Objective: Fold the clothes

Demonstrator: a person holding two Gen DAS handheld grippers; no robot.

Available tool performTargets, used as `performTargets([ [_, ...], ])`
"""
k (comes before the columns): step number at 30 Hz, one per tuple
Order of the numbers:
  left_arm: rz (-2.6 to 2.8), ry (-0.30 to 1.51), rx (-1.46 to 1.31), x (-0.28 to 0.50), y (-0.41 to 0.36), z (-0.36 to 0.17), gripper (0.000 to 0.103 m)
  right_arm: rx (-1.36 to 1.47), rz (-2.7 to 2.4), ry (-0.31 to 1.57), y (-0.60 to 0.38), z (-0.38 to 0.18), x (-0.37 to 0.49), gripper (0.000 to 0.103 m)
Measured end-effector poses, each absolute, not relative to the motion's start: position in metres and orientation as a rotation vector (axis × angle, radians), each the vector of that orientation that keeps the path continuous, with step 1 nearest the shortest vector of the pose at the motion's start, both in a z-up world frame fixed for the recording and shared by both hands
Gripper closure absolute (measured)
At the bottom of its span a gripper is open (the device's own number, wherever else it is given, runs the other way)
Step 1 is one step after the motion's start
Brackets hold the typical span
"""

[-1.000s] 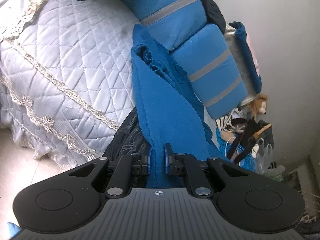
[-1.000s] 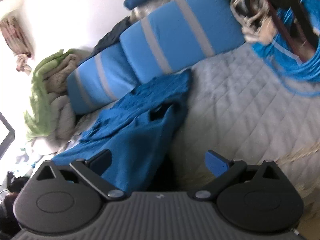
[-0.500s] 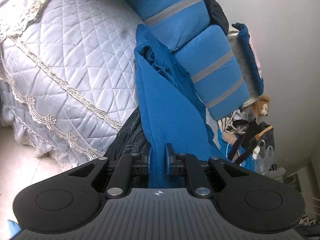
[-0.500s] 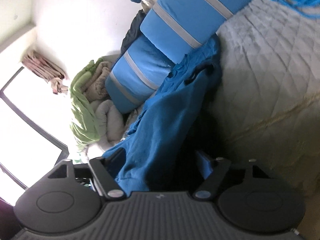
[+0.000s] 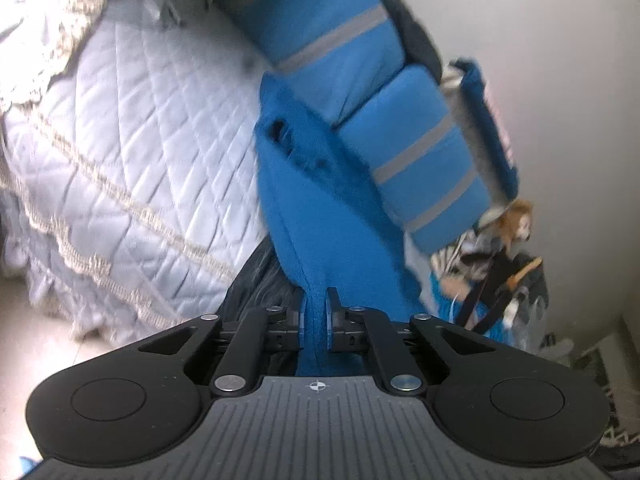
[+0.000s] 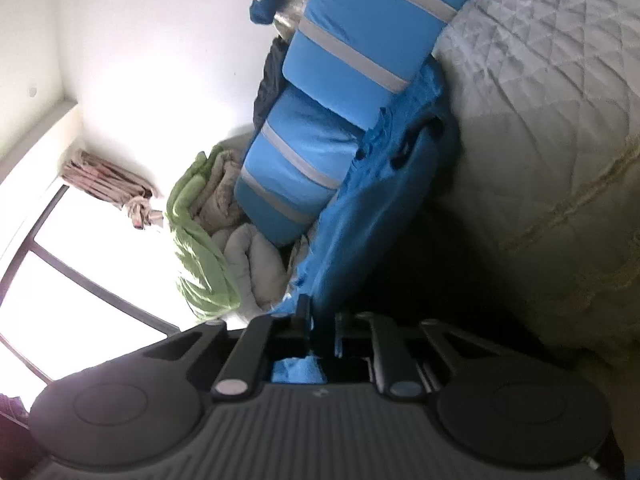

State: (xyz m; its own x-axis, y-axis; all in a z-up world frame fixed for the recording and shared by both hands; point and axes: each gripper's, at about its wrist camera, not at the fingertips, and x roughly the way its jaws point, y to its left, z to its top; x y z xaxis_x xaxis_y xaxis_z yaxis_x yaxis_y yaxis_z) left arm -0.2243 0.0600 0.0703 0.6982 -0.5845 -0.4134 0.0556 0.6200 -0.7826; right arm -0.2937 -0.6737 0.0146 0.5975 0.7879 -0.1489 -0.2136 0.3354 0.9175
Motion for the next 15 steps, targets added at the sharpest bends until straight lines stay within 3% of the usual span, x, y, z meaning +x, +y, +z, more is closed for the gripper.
performTargets([
  [15,-0.500,0.486,-0.856,-0.226,0.049,0.132,0.097,0.974,0.693,0.516,-0.677,0.105,-0.272,0.094],
])
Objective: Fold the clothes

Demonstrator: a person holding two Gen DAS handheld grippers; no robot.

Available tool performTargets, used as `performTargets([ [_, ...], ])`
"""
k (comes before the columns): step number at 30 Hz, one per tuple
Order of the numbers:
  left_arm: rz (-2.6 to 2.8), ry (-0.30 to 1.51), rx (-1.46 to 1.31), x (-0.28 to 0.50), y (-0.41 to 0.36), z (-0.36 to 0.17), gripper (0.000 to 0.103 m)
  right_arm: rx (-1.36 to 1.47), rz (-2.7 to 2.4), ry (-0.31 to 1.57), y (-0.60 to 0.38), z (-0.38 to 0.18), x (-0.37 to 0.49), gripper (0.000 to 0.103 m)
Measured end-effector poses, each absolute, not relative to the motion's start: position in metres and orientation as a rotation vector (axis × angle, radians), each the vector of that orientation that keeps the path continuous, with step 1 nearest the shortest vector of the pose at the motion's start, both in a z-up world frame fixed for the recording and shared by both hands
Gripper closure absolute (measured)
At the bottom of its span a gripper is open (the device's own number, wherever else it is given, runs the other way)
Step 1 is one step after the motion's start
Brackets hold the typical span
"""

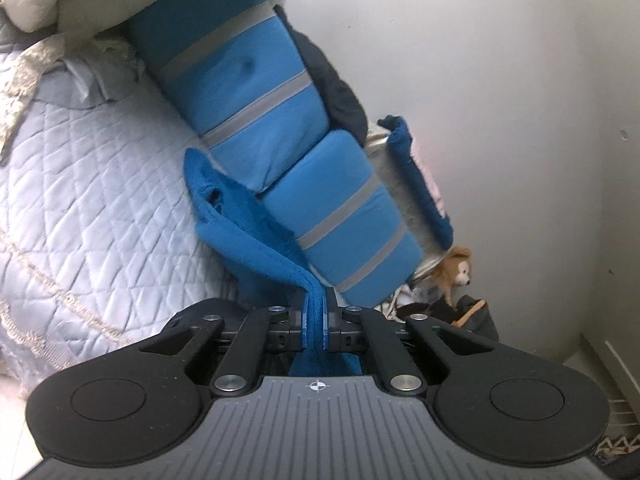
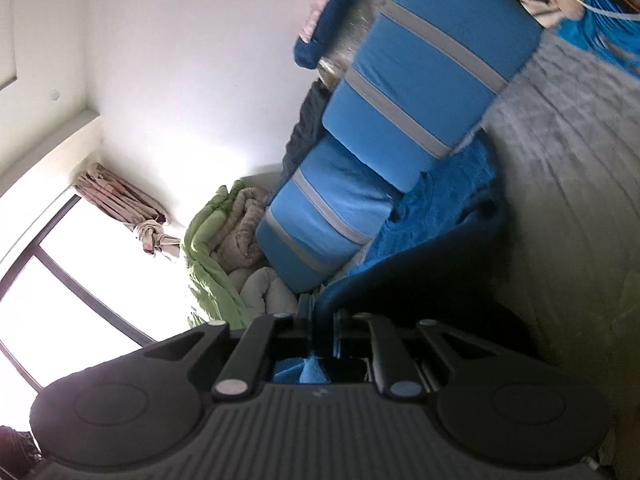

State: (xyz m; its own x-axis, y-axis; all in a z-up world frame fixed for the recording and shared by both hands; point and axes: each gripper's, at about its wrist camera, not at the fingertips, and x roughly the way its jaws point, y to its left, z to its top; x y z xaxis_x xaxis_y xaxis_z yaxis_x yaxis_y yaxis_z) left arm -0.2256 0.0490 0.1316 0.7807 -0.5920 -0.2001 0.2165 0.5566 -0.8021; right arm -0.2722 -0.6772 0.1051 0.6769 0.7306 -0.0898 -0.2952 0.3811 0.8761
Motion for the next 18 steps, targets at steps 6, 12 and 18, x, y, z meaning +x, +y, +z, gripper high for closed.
performTargets([
  [6,-0.521,0.406,-0.886,-0.236,0.056,0.140,0.097,0.948,0.717,0.462,-0.680,0.134,-0.276,0.094],
  [12,-0.557,0.340,-0.898,-0.260,0.064,0.158,0.097,0.932,0.780,0.417,-0.683,0.156,-0.298,0.094],
  [18,-0.523,0.387,-0.902,-0.248,0.064,0.150,0.097,0.926,0.733,0.428,-0.685,0.159,-0.302,0.094],
])
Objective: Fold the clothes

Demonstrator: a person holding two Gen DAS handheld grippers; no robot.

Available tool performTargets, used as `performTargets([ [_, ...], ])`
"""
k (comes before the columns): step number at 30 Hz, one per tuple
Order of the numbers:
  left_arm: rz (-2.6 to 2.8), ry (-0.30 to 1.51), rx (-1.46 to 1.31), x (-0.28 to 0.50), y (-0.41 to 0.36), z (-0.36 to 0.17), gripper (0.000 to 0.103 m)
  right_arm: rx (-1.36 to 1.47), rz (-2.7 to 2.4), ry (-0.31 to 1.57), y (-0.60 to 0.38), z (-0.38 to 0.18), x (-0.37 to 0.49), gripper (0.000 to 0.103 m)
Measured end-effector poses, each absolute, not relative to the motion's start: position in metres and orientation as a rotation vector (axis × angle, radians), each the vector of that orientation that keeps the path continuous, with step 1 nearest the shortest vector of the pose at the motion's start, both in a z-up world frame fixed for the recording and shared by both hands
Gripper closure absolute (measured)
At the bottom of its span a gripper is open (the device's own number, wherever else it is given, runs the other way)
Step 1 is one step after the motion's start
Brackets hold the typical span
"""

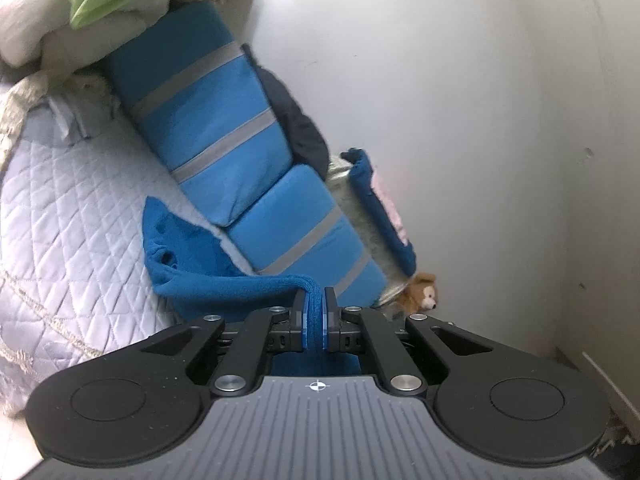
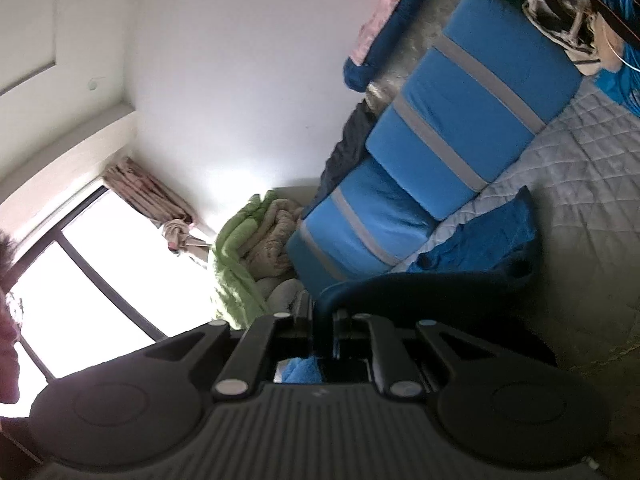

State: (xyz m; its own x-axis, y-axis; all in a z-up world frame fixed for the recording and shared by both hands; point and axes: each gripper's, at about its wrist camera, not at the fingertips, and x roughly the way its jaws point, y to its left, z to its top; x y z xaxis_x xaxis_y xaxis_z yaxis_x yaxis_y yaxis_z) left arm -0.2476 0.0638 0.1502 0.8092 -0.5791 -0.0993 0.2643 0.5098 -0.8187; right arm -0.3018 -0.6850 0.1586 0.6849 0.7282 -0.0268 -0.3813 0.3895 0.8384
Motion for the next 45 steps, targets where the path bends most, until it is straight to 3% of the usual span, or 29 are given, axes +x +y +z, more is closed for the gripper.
performTargets([
  [45,-0.376,0.453,-0.723,-0.075,0.034,0.169,0.097,0.697,0.539,0.467,-0.650,0.172,-0.112,0.094],
])
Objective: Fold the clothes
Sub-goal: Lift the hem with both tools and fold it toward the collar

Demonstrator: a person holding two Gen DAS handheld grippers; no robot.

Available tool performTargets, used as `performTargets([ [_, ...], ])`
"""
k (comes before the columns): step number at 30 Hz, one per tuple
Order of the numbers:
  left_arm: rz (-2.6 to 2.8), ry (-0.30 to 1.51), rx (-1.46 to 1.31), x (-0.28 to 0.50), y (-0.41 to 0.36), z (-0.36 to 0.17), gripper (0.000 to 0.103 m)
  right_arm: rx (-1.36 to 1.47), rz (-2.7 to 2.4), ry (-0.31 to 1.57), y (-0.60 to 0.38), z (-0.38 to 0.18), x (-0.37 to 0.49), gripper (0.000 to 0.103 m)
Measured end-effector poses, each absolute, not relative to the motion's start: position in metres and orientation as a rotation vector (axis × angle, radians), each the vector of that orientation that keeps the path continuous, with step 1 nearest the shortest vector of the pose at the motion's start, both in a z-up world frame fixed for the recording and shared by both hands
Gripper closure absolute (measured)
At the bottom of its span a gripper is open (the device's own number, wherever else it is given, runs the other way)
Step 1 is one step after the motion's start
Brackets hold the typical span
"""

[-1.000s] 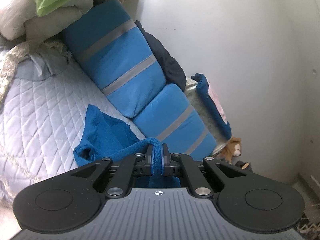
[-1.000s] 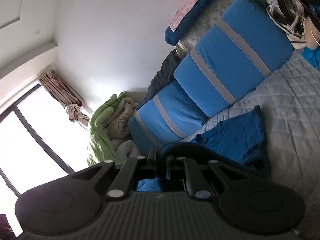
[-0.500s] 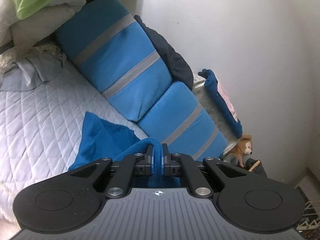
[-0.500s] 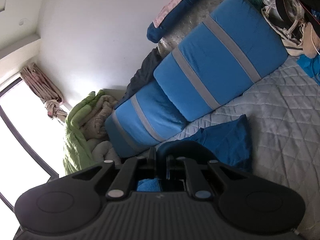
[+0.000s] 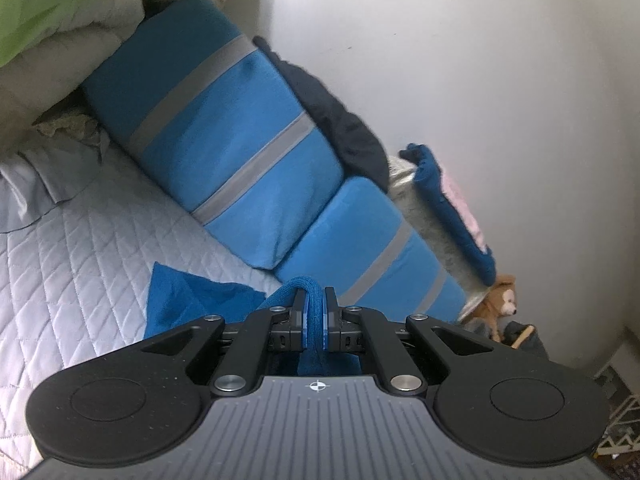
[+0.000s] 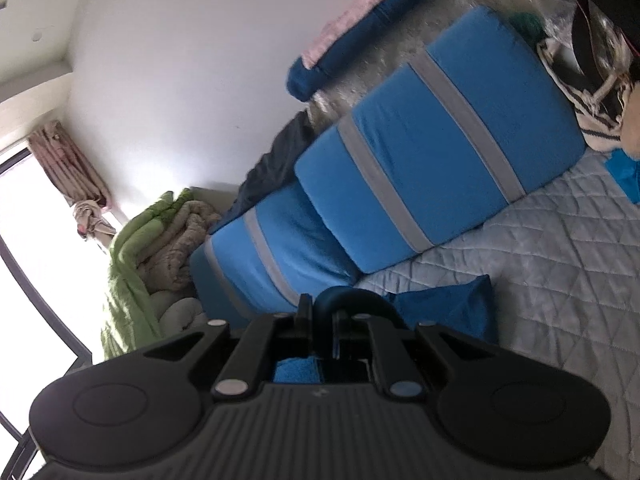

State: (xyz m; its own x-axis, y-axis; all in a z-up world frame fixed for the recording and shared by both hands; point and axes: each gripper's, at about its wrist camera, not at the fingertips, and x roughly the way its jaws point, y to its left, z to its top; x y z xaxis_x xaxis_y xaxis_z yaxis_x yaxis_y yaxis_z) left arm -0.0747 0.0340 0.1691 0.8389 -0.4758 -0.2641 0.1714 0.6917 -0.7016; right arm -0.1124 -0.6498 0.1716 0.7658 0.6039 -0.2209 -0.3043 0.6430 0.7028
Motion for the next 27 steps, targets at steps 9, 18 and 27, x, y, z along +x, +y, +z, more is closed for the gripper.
performTargets([
  [9,-0.325,0.514,-0.726,-0.035,0.037,0.149,0.097,0.686,0.500,0.517,-0.640,0.142,-0.067,0.094],
  [18,-0.319,0.518,-0.696,0.006,0.034,0.154,0.097,0.662,0.476,0.524,-0.629,0.140,-0.020,0.094],
  [27,-0.279,0.575,-0.701,0.050,0.031,0.131,0.097,0.658,0.438,0.579,-0.622,0.119,0.021,0.094],
])
